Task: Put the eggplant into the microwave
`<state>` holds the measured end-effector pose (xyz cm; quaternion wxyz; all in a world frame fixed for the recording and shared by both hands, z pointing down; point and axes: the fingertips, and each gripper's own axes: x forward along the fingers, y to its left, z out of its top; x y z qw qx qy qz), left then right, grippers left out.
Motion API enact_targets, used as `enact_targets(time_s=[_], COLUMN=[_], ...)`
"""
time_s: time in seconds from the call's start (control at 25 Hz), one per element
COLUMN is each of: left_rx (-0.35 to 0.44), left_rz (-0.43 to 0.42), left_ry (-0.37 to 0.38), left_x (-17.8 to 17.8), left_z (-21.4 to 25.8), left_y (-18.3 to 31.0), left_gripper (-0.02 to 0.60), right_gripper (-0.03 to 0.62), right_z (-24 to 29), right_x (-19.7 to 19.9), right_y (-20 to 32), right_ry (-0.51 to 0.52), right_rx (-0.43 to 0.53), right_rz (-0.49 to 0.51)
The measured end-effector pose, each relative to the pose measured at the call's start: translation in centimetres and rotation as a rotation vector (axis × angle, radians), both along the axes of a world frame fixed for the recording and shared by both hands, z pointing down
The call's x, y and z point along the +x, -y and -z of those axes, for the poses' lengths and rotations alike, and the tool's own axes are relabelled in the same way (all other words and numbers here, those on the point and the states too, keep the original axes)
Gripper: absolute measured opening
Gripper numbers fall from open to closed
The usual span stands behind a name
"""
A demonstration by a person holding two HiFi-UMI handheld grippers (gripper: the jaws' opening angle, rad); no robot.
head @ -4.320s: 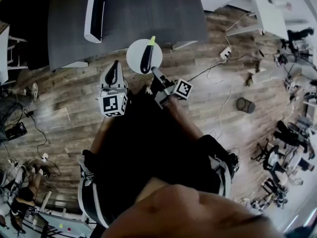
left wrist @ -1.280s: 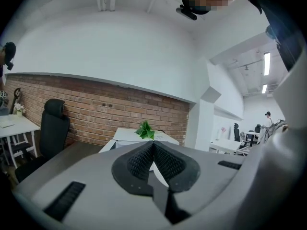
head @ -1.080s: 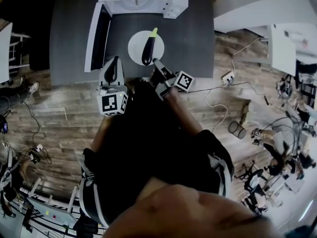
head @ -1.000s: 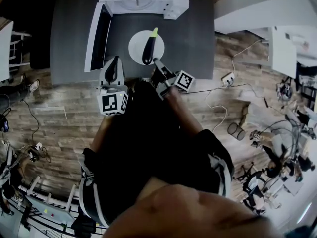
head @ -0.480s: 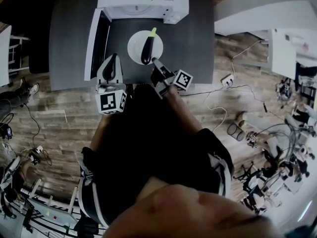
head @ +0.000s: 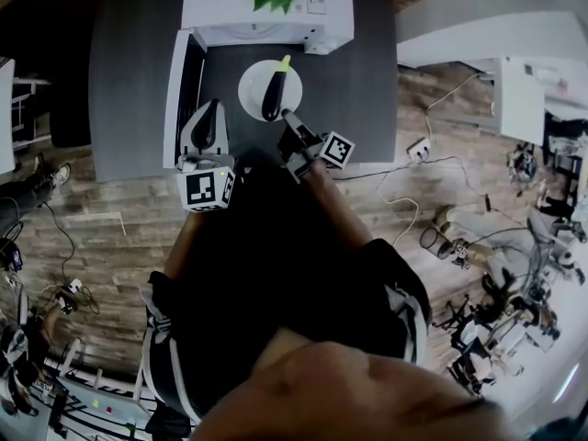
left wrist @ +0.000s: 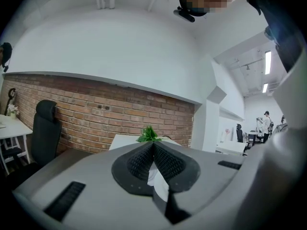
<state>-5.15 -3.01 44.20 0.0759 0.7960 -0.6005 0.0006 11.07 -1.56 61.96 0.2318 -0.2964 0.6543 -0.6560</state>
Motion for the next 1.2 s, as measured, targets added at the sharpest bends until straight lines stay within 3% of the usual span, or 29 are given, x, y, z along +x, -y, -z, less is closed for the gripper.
enact_targets(time_s=[1.2], left_rx=[-0.043], left_rz=[-0.027], left_ry=[-0.02], left_x=[-1.8], left_z=[-1.3], left_y=[5.7], left_gripper=[0.037], right_gripper=[0.038], right_z=[-7.5], right_x=[-2.1], right_y=[8.1], right_ry=[-0.064], right_rx=[-0.016], right_rz=[-0.033])
